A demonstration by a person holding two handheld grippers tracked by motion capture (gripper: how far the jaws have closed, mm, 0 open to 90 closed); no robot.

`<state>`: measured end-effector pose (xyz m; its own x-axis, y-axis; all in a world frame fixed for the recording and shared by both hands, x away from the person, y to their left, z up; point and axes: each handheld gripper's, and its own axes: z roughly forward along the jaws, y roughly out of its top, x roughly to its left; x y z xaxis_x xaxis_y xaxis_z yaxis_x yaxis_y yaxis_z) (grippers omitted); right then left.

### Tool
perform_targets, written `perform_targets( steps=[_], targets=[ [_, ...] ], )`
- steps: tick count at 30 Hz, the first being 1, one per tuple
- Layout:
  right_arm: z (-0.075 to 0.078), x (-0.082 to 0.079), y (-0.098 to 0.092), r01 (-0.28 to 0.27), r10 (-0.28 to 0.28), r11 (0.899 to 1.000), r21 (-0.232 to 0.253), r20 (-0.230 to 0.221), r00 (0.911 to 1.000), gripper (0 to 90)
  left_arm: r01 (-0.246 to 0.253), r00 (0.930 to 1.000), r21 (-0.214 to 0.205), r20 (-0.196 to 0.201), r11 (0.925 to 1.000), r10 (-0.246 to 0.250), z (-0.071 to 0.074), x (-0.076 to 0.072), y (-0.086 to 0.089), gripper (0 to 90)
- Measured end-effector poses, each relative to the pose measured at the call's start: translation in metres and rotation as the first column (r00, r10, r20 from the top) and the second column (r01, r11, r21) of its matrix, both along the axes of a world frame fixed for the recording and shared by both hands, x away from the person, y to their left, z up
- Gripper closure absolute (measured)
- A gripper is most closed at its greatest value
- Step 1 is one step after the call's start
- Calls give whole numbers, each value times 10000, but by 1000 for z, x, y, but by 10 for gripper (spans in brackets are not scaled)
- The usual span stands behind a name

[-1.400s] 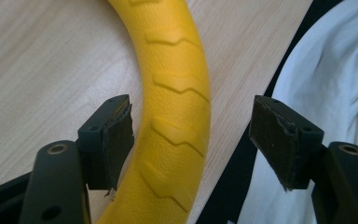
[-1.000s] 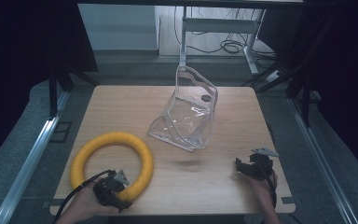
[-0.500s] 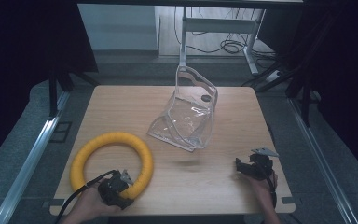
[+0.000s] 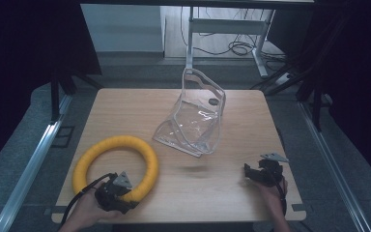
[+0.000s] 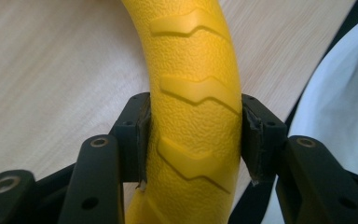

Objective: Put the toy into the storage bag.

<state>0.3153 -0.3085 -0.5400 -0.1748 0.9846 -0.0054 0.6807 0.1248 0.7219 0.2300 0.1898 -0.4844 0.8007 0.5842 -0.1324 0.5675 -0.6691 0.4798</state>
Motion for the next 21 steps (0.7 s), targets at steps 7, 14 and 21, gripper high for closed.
perform_targets(
  steps=[7, 14, 21],
  targets=[
    [0, 0, 0, 25, -25, 10000, 9, -37, 10000, 142, -174, 9992, -1685, 329, 9856, 233, 24, 4, 19, 510],
    [0, 0, 0, 34, -34, 10000, 27, -41, 10000, 142, -344, 9984, -2707, 343, 9621, 453, 41, 10, 36, 512],
    [0, 0, 0, 43, -43, 10000, 22, -38, 10000, 142, -572, 9975, -3513, 179, 9345, 678, 50, 17, 48, 513]
  ],
)
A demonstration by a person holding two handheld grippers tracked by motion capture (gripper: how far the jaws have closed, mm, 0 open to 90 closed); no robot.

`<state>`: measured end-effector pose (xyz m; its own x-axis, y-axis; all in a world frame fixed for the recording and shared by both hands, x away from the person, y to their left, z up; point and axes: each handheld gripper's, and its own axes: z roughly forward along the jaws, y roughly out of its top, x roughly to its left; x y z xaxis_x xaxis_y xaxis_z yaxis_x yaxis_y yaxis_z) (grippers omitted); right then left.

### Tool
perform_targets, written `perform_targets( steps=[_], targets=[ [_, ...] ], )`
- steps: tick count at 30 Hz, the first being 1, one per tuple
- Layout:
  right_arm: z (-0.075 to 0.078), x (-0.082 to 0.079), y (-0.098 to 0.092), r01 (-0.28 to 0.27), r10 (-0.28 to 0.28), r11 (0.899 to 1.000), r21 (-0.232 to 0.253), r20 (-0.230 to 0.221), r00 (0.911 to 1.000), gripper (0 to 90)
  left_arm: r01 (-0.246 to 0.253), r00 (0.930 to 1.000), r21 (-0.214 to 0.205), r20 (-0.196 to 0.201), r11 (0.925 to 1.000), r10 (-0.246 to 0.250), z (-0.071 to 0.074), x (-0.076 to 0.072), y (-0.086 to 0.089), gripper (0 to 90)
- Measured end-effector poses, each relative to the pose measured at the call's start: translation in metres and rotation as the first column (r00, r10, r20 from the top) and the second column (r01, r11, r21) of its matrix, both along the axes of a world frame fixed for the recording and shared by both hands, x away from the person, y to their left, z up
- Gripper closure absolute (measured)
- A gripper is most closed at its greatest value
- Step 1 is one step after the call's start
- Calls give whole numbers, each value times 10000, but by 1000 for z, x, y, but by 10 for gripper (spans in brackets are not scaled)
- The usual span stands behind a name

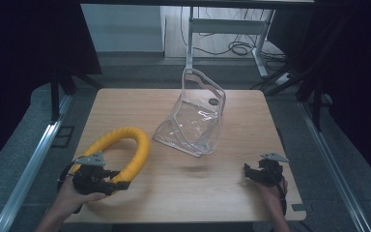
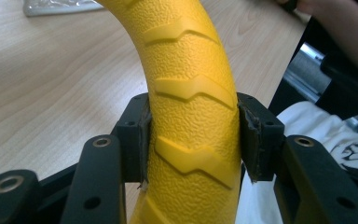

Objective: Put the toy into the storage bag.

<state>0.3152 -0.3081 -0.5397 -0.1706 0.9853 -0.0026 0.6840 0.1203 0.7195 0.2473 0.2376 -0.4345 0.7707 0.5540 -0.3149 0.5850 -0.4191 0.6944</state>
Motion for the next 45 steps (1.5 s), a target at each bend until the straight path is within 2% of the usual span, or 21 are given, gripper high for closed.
perform_targets(
  steps=[1, 6, 7, 9, 10, 11, 13, 15, 18, 23, 26, 27, 29, 35, 37, 39, 43, 45],
  targets=[
    [0, 0, 0, 0, 0, 10000, 0, 0, 10000, 142, 0, 10000, 0, 0, 10000, 0, 0, 0, 0, 513],
    [0, 0, 0, -7, 7, 10000, -6, 6, 10000, 142, -163, 9998, -631, -125, 9979, 156, 7, 5, 10, 513],
    [0, 0, 0, -7, 7, 10000, -6, 6, 10000, 142, -163, 9998, -631, -125, 9979, 156, 7, 5, 10, 513],
    [0, 0, 0, -12, 12, 10000, -8, 10, 10000, 142, -301, 9995, -1076, -150, 9937, 287, 11, 9, 18, 514],
    [0, 0, 0, -12, 12, 10000, -8, 10, 10000, 142, -301, 9995, -1076, -150, 9937, 287, 11, 9, 18, 514],
    [0, 0, 0, -10, 10, 10000, -2, 5, 10000, 142, -415, 9991, -1362, -137, 9898, 400, 13, 11, 22, 514],
    [0, 0, 0, 5, -5, 10000, 8, -1, 10000, 142, -460, 9989, -1476, -121, 9880, 447, 14, 11, 24, 514],
    [0, 0, 0, -16, 16, 10000, -6, 8, 10000, 142, -583, 9983, -1805, -109, 9818, 573, 16, 14, 30, 514],
    [0, 0, 0, -11, 11, 10000, -9, 9, 10000, 142, -745, 9971, -2034, -24, 9763, 756, 20, 16, 35, 515],
    [0, 0, 0, 32, -32, 10000, -6, -2, 10000, 142, -955, 9948, -2248, 145, 9697, 1013, 24, 19, 41, 516],
    [0, 0, 0, 35, -35, 10000, 1, 5, 10000, 142, -1152, 9901, -2181, 535, 9691, 1297, 30, 21, 42, 517],
    [0, 0, 0, 35, -35, 10000, 1, 5, 10000, 142, -1152, 9901, -2181, 535, 9691, 1297, 30, 21, 42, 517],
    [0, 0, 0, 38, -38, 10000, 1, 4, 10000, 142, -1164, 9879, -2385, 726, 9641, 1372, 33, 22, 42, 518],
    [0, 0, 0, 31, -31, 10000, -15, 10, 10000, 142, -1328, 9801, -2468, 1117, 9599, 1643, 41, 24, 39, 518],
    [0, 0, 0, 32, -32, 10000, -14, 10, 10000, 142, -1300, 9780, -2591, 1250, 9571, 1667, 45, 25, 39, 519],
    [0, 0, 0, 31, -31, 10000, -14, 11, 10000, 142, -1249, 9751, -2845, 1420, 9505, 1706, 51, 25, 37, 518],
    [0, 0, 0, 35, -35, 10000, -12, 12, 10000, 142, -1258, 9713, -2933, 1578, 9477, 1777, 55, 25, 35, 518],
    [0, 0, 0, 27, -27, 10000, -17, 9, 10000, 142, -1265, 9690, -3061, 1654, 9436, 1835, 58, 26, 33, 518]
  ],
)
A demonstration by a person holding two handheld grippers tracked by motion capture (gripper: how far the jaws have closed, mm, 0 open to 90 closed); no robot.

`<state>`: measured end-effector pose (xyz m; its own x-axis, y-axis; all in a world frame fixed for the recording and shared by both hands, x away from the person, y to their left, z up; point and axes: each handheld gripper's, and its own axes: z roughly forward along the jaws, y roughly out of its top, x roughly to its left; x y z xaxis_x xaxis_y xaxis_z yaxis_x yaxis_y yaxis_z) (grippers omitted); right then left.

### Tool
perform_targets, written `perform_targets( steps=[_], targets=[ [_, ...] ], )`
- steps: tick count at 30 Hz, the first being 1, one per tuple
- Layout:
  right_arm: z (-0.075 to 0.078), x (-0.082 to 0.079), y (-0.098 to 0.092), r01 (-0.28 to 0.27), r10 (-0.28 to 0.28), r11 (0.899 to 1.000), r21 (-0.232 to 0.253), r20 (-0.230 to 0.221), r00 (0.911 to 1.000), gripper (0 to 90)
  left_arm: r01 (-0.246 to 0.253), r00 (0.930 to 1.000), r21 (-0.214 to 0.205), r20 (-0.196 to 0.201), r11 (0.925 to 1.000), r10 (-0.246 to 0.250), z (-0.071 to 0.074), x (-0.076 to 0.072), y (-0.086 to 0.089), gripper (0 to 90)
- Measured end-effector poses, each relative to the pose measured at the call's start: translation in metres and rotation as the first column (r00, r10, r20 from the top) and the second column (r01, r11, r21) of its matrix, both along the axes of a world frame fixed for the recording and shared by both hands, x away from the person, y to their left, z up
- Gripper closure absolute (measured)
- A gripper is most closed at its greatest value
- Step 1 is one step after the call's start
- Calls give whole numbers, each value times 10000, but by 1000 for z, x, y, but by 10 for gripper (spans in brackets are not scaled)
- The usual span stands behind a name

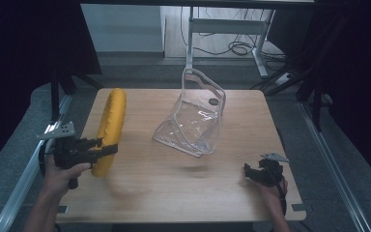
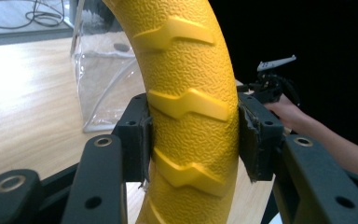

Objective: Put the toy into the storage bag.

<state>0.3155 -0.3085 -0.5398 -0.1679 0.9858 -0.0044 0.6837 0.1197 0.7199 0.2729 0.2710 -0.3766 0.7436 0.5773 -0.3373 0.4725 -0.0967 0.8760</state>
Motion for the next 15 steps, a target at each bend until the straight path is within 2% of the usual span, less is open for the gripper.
perform_targets(
  steps=[8, 9, 15],
  targets=[
    [0, 0, 0, 1, -1, 10000, 13, -4, 10000, 142, -33, 10000, -450, -4, 9990, 33, 2, 3, -4, 517],
    [0, 0, 0, -4, 5, 10000, -6, 15, 10000, 142, -29, 10000, -636, 14, 9980, 30, 2, 3, -6, 518],
    [0, 0, 0, -2, 2, 10000, 9, 4, 10000, 142, -56, 9999, -973, 101, 9952, 66, 4, 5, -10, 517]
  ],
)
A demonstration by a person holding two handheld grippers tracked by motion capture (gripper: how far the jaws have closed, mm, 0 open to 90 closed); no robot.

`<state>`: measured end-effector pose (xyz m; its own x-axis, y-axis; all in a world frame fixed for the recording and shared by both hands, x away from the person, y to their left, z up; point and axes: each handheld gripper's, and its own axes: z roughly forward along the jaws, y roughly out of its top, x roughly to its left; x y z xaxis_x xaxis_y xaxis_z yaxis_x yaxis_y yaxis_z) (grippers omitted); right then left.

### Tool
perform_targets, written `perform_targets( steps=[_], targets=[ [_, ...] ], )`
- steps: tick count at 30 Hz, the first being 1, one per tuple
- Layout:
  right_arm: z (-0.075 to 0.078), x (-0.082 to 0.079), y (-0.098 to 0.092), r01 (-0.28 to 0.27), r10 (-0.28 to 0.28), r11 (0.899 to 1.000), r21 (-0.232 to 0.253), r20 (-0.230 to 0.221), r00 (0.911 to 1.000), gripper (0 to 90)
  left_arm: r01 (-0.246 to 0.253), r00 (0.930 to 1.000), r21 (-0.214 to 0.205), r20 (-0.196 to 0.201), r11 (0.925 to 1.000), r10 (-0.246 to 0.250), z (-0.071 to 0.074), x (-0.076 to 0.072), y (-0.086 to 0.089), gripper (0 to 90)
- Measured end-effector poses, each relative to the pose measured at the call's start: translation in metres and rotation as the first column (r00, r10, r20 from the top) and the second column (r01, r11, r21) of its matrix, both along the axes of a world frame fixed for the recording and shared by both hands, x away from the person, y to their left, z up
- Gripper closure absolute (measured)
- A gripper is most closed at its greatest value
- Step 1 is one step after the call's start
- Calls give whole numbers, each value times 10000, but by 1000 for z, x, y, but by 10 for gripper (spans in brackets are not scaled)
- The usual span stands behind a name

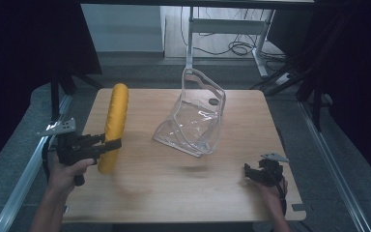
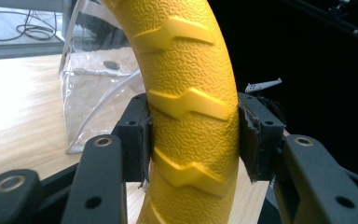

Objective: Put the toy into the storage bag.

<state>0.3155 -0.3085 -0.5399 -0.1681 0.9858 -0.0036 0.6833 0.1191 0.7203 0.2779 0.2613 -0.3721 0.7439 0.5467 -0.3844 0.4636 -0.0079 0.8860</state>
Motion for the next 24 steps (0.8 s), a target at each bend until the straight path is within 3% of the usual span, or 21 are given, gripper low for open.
perform_targets(
  steps=[11, 17, 24],
  targets=[
    [0, 0, 0, 9, -9, 10000, 17, -7, 10000, 142, -413, 9978, -697, 485, 9967, 448, 5, 1, -14, 517],
    [0, 0, 0, 7, -7, 10000, 11, -7, 10000, 142, -729, 9936, -752, 806, 9945, 789, 10, 1, -27, 516],
    [0, 0, 0, -3, 3, 10000, -11, 3, 10000, 142, -842, 9919, -802, 881, 9932, 912, 12, 5, -39, 516]
  ],
)
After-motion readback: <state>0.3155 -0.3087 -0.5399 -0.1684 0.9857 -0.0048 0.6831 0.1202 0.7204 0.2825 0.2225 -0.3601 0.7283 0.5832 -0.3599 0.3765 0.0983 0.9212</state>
